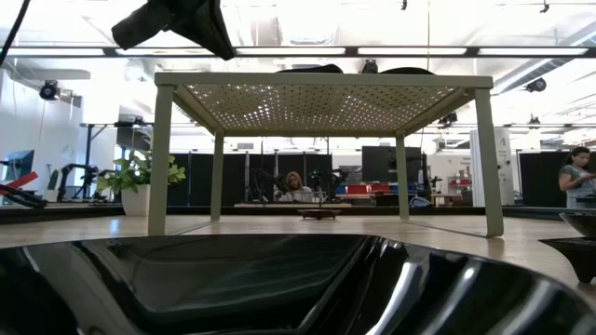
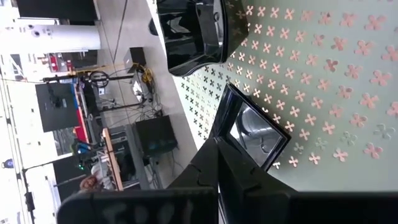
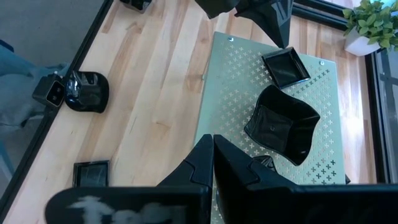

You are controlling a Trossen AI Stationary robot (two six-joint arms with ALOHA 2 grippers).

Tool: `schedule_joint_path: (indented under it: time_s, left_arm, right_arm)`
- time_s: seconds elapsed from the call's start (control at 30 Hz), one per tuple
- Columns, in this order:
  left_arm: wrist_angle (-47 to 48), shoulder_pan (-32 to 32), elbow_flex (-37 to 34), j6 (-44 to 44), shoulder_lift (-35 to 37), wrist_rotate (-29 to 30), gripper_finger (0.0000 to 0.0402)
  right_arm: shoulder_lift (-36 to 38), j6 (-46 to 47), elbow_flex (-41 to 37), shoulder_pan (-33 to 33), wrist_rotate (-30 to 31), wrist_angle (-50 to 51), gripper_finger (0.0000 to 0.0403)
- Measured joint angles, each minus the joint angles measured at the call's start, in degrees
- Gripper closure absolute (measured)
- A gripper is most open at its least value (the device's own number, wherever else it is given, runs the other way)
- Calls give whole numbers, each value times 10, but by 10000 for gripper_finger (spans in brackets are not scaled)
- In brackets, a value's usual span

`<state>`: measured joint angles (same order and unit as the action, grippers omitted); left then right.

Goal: Pick & Place Mini shaped plates
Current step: Stack the leaf shaped plate on top of the leaf shaped plates on the shelf

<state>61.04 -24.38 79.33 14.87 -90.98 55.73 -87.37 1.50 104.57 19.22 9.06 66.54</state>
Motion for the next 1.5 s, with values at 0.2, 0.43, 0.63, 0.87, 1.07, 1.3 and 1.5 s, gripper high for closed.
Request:
schedule_joint_path:
  time_s: [0.2,0.43,0.63,0.87,1.07,1.3,1.5]
  left_arm:
    - [-2,-6,9,-42,0,5,401]
    - [-3,-63,25,-99,6,7,401]
    - [-4,-133,24,-198,8,7,401]
    - [-4,-199,23,-344,8,-58,401]
    - [-4,-228,10,-428,7,-168,401]
    - [-16,-260,-7,-474,7,-189,401]
    - [-54,-272,-33,-475,7,-174,401]
  right_arm:
    - [0,0,0,0,0,0,394]
    - [0,0,0,0,0,6,394]
    - [0,0,0,0,0,9,394]
    - [0,-2,0,0,0,9,394]
    - [0,-1,0,0,0,9,394]
    - [0,33,-29,23,0,8,394]
    - [0,85,-96,73,-1,9,394]
